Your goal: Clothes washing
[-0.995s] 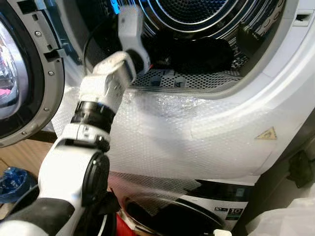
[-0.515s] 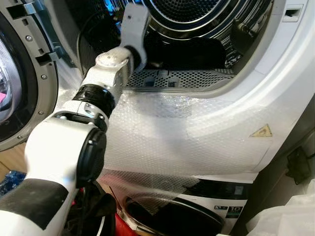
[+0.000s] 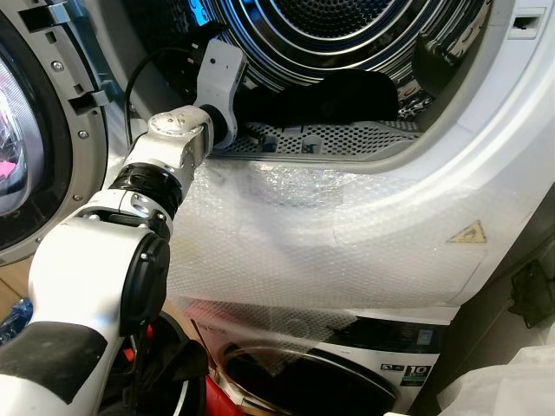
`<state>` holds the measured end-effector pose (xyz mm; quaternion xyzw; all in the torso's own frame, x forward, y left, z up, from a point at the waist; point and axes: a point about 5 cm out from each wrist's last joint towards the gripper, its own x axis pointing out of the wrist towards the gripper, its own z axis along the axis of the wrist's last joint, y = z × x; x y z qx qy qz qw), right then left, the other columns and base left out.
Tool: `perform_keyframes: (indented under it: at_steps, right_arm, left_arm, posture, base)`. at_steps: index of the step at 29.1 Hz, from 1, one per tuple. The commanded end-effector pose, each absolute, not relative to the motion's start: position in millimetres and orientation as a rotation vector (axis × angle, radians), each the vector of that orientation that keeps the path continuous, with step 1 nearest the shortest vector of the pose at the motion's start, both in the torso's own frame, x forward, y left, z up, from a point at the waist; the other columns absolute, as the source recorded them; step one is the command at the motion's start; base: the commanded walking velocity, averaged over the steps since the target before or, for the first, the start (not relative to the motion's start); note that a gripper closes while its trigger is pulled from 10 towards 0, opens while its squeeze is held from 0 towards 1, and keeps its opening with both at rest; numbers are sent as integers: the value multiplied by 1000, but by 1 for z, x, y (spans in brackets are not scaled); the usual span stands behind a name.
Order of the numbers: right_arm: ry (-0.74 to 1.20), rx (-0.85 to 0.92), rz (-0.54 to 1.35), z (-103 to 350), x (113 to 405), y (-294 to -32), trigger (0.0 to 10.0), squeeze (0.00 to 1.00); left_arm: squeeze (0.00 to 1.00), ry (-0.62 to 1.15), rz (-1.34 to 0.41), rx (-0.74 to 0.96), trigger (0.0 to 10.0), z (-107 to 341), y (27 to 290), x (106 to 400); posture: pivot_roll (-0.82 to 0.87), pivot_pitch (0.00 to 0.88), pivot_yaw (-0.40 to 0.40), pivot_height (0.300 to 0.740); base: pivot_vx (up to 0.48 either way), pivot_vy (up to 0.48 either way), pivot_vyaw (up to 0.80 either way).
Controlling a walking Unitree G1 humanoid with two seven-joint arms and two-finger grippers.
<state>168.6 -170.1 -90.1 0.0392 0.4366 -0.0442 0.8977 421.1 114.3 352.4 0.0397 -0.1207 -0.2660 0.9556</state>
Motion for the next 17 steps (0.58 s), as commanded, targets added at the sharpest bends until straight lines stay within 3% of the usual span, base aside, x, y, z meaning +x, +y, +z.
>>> perform_keyframes:
  at_steps: [1,9,17]
  right_arm:
    - [898,85,-92,-89,172,-170,10000,0]
    - [864,74,-65,-81,190,-167,10000,0]
    - [856,65,-22,-77,198,-158,10000,0]
  left_arm:
    - [1000,-442,-623,59,10000,401,108,409]
    - [1000,-626,-827,113,10000,435,89,388]
    - [1000,-699,-1071,202,10000,426,84,376]
  posture:
    - [40,0,87,740]
    - [77,0,66,740]
    - [137,0,49,740]
  base:
    - [0,0,0]
    - [0,0,0]
    - [0,0,0]
